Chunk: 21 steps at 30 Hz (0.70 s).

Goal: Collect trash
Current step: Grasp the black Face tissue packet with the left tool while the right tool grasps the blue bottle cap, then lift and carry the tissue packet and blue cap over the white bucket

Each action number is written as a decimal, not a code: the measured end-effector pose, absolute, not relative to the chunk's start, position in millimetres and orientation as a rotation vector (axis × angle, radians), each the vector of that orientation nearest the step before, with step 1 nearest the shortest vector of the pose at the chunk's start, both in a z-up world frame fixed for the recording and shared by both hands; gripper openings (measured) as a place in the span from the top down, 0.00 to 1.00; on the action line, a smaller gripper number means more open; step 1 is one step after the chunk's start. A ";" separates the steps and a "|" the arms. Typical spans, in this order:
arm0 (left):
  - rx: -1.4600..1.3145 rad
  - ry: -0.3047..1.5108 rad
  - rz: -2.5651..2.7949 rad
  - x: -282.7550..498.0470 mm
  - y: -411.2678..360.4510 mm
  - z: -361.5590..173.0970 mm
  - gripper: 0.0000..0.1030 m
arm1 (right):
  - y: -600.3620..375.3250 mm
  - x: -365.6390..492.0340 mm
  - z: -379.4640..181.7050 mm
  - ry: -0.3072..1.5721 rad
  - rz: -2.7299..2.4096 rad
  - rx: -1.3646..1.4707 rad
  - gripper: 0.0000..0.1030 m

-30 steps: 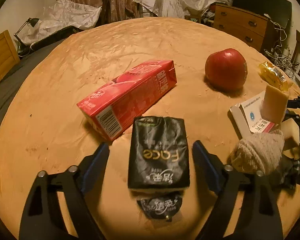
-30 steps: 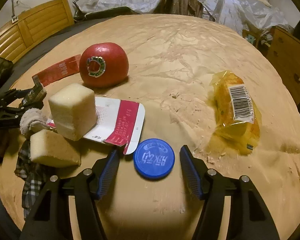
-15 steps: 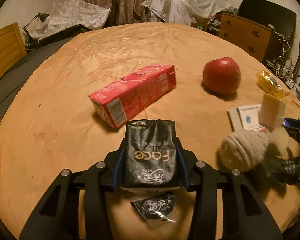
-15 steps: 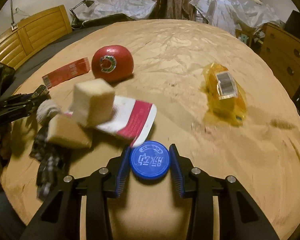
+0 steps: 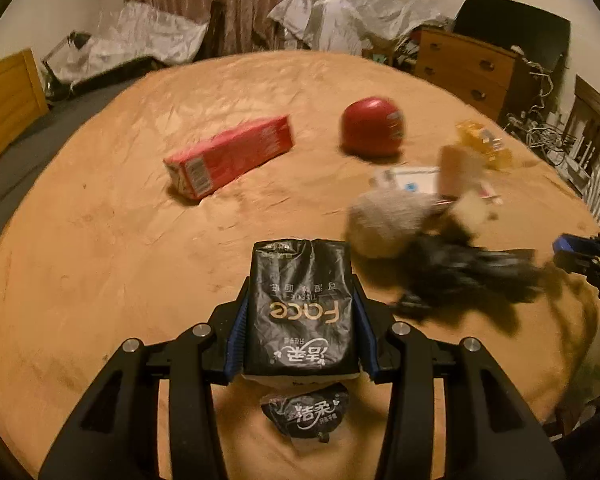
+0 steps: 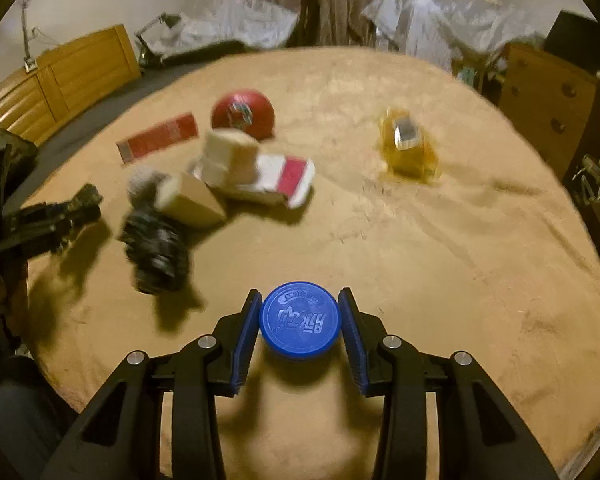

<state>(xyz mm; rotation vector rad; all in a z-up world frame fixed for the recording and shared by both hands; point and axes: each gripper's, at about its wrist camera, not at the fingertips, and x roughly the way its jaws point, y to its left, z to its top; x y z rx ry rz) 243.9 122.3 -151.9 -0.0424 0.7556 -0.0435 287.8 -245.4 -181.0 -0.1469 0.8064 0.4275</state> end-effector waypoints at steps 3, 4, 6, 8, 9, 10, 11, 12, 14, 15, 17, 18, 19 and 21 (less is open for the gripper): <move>-0.023 0.698 -0.057 222.0 100.9 -130.4 0.58 | -237.2 262.1 -155.9 0.717 0.428 -0.156 0.60; -0.018 0.678 -0.062 214.0 93.3 -122.7 0.58 | -234.2 251.6 -145.9 0.681 0.427 -0.165 0.60; -0.016 0.642 -0.070 199.8 79.8 -108.9 0.58 | -229.6 236.4 -128.1 0.626 0.425 -0.165 0.60; -0.023 0.600 -0.077 184.0 66.4 -93.3 0.58 | -228.5 216.8 -109.2 0.566 0.417 -0.153 0.60; -0.025 0.585 -0.078 179.6 61.1 -87.0 0.58 | -228.9 211.0 -102.4 0.546 0.413 -0.146 0.60; -0.025 0.562 -0.074 172.8 54.7 -78.9 0.58 | -230.1 199.7 -92.6 0.514 0.406 -0.133 0.60; -0.025 0.543 -0.071 168.4 49.1 -72.1 0.58 | -230.7 196.7 -86.9 0.497 0.401 -0.126 0.60; -0.030 0.522 -0.069 162.0 44.2 -64.1 0.58 | -231.6 190.6 -81.0 0.480 0.396 -0.121 0.60; -0.033 0.477 -0.051 151.6 36.7 -48.9 0.58 | -233.1 175.3 -68.3 0.437 0.379 -0.113 0.60; -0.028 0.450 -0.037 145.2 33.1 -41.3 0.58 | -233.9 168.8 -63.3 0.419 0.371 -0.113 0.60; -0.018 0.394 -0.013 133.7 25.4 -27.1 0.58 | -237.2 152.5 -51.5 0.380 0.354 -0.110 0.60; -0.014 0.376 -0.006 129.9 22.9 -22.8 0.58 | -237.4 145.8 -46.9 0.366 0.349 -0.109 0.60; -0.013 0.357 -0.002 125.3 19.4 -17.2 0.58 | -239.1 135.8 -41.2 0.342 0.340 -0.110 0.60; -0.013 0.327 0.003 117.5 12.9 -9.2 0.58 | -240.9 123.9 -34.1 0.318 0.331 -0.110 0.60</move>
